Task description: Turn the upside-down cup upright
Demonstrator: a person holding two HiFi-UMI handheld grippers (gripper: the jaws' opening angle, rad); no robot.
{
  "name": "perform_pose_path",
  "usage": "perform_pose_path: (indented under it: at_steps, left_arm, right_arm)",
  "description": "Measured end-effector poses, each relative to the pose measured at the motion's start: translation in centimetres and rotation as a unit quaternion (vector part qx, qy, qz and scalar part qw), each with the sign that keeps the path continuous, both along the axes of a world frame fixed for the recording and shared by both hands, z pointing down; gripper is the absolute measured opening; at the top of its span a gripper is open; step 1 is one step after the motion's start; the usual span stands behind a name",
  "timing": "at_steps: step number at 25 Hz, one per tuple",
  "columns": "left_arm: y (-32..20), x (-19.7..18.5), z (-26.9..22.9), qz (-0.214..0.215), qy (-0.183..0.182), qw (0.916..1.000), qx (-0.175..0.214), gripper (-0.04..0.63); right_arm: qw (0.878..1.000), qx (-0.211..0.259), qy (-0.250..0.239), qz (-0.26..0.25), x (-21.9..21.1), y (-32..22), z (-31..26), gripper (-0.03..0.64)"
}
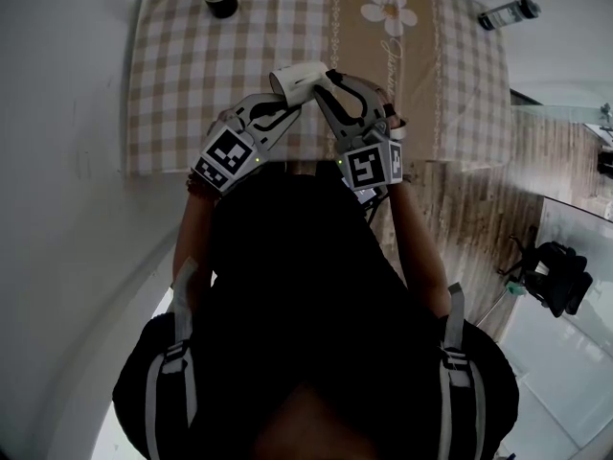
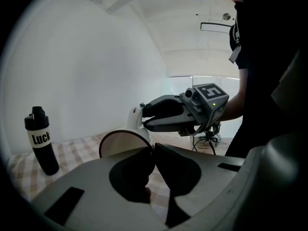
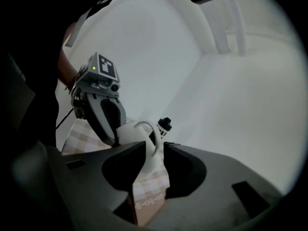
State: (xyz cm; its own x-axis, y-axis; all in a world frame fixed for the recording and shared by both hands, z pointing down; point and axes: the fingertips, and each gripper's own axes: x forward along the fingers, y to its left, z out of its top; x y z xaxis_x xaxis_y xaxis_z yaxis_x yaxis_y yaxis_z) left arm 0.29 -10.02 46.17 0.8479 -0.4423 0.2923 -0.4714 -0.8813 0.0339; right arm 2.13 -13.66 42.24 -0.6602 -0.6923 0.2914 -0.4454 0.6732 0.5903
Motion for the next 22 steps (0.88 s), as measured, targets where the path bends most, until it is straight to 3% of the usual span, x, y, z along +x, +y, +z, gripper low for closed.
perform_pose_path:
  at_steps: [5, 7, 8, 15, 17, 20, 22]
  left_arm:
    - [0.8, 0.8, 0.4, 0.021, -0.027, 0.9994, 0.004, 0.034]
    - [1.0, 1.0, 0.2, 0.023, -0.02, 0.9995, 0.002, 0.038]
    - [0.9, 0.9, 0.1, 0.02, -0.015, 0.9997, 0.001, 0.035]
    - [1.7, 1.4, 0.3, 0.03, -0.01, 0.9993, 0.021, 0.077]
    - [1.8, 0.7, 0.4, 0.03, 0.004, 0.9995, 0.01, 0.099]
    - [1.3, -1.4, 1.0, 0.012, 0.024, 0.9995, -0.017, 0.12]
    - [0.0, -3.3, 1.7, -0.031, 0.009, 0.9994, -0.013, 0.12]
  right_arm:
    - [0.998, 0.055, 0.029, 0.017, -1.0, -1.0, -0.6, 0.126]
    - [0.996, 0.076, 0.048, 0.01, -1.4, -1.0, -0.6, 0.092]
    - [0.995, 0.083, 0.053, 0.005, -1.6, -0.8, -0.7, 0.043]
    - [0.986, 0.129, 0.107, -0.008, -2.2, -0.3, -0.5, 0.032]
    - [0.98, 0.149, 0.128, -0.02, -2.1, 0.0, -0.6, 0.032]
    - [0.973, 0.173, 0.148, -0.032, -1.8, 0.4, -0.9, 0.031]
    - [0.972, 0.18, 0.15, -0.032, -1.4, 0.4, -1.1, 0.031]
